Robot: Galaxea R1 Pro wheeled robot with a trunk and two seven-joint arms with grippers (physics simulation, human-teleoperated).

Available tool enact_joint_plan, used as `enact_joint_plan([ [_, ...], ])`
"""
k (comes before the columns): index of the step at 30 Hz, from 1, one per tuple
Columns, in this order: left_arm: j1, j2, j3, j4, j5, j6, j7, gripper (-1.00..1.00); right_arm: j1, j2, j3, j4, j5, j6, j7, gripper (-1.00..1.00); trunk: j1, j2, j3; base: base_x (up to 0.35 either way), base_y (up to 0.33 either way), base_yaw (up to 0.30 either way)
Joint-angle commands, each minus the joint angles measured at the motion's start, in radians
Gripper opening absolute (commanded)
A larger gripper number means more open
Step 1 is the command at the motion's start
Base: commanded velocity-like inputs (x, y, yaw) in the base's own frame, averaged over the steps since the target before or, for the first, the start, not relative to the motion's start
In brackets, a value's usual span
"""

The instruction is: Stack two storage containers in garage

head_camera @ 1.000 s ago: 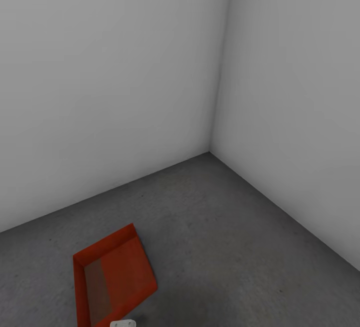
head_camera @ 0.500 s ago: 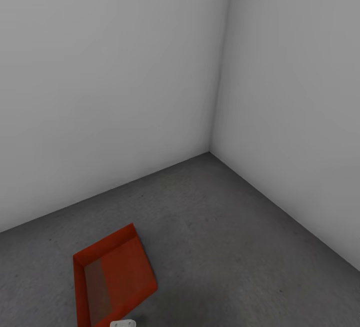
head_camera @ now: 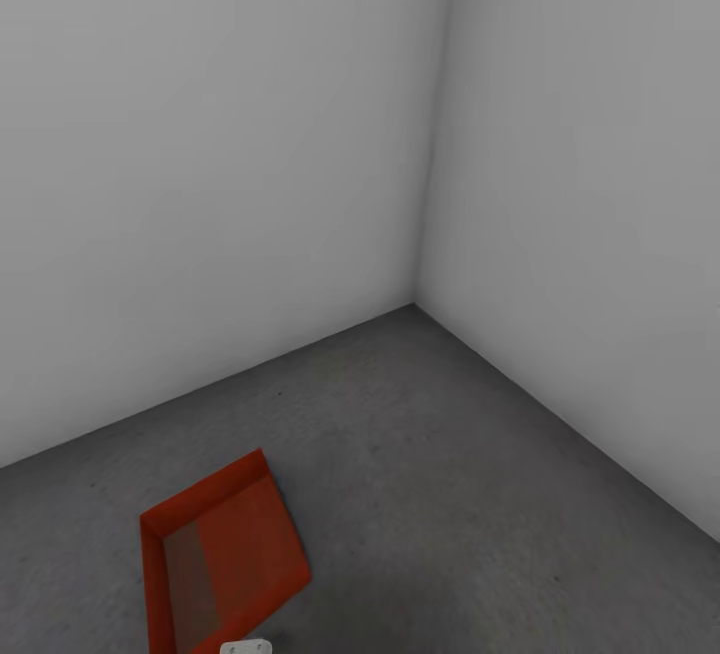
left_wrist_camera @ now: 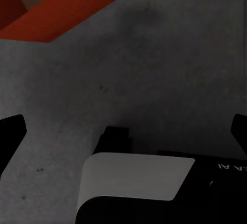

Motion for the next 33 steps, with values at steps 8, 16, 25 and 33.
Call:
enact_joint_plan([
  [8,0.000,0.000,0.000,0.000,0.006,0.001,0.003,1.00,-0.001,0.001,0.008,0.003,-0.009,-0.005,0.001,1.00,0.000,0.000,0.001,0.000,0.000,-0.233],
  [16,0.000,0.000,0.000,0.000,0.006,0.001,0.003,1.00,-0.001,0.000,0.008,0.003,-0.009,-0.005,0.000,1.00,0.000,0.000,0.001,0.000,0.000,-0.249],
  [25,0.000,0.000,0.000,0.000,0.006,0.001,0.003,1.00,-0.001,-0.002,0.008,0.003,-0.009,-0.005,0.000,1.00,0.000,0.000,0.001,0.000,0.000,-0.250],
  [33,0.000,0.000,0.000,0.000,0.006,0.001,0.003,1.00,-0.001,-0.001,0.008,0.003,-0.009,-0.005,0.000,1.00,0.000,0.000,0.001,0.000,0.000,-0.250],
])
